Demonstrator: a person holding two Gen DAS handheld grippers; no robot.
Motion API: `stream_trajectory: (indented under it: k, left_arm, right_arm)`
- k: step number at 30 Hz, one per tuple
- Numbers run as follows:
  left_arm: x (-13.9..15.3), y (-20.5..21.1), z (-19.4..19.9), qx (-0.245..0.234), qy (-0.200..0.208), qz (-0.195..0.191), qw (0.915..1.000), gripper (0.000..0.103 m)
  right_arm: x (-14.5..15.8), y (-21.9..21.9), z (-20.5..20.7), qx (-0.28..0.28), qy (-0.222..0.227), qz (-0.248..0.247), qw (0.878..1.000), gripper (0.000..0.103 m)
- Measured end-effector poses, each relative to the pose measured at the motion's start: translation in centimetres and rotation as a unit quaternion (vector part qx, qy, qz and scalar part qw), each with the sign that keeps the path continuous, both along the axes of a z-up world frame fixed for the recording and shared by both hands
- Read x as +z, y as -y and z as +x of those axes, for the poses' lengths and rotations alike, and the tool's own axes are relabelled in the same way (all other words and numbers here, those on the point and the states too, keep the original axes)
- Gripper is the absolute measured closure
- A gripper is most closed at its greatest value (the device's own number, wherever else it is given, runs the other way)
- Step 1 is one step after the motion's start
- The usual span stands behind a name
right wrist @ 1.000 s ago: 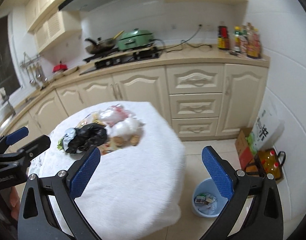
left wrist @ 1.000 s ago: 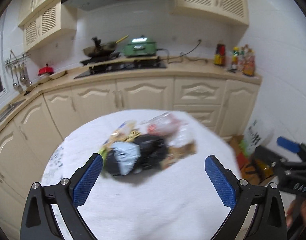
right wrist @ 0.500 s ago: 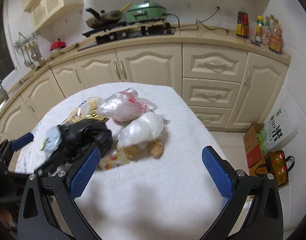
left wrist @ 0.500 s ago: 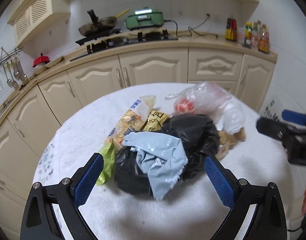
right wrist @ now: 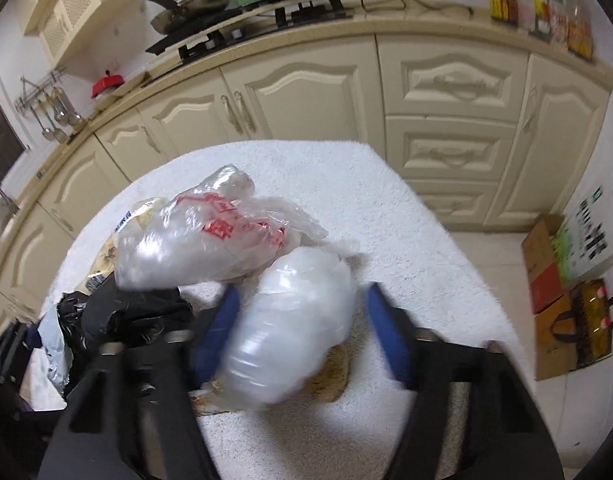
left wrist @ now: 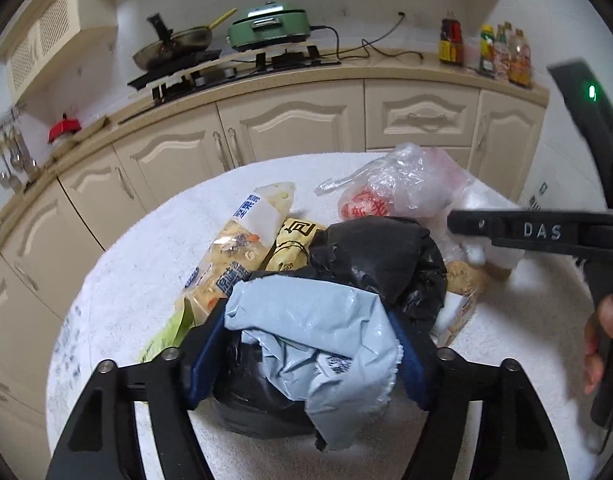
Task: Collect trash
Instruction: 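Hold the black bag in left tool while right tool grasps a clear plastic bag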
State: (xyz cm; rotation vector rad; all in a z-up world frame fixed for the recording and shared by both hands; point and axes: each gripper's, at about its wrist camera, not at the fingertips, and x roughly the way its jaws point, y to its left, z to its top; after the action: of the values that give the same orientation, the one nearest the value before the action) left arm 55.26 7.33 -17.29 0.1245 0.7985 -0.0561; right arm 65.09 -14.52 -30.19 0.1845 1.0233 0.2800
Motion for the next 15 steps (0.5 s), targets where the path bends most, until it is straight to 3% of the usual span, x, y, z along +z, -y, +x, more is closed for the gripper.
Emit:
stream_trajectory:
  k: [2,8,15]
  left_arm:
    - [0.4,-0.6,-0.8,0.012,0.0,-0.017,0.9998,0.042]
    - [3.6,-1.9,-4.6,0.03,0.021,-0.067,0.9971,0.044]
    - [6.4,-2.3,-10.0,0.049,0.054,-0.076,0.9944,0.044]
  right_arm:
    - [-0.2,0.1,0.0,0.007,-0.01,0.015,1.0,0.056]
    - [2.2,0.0,-3.2,0.021,0.024,0.034,0.999,0.057]
    - [4.9,0.8,-8.4,0.032,0.034,0.082,0.996,0.057]
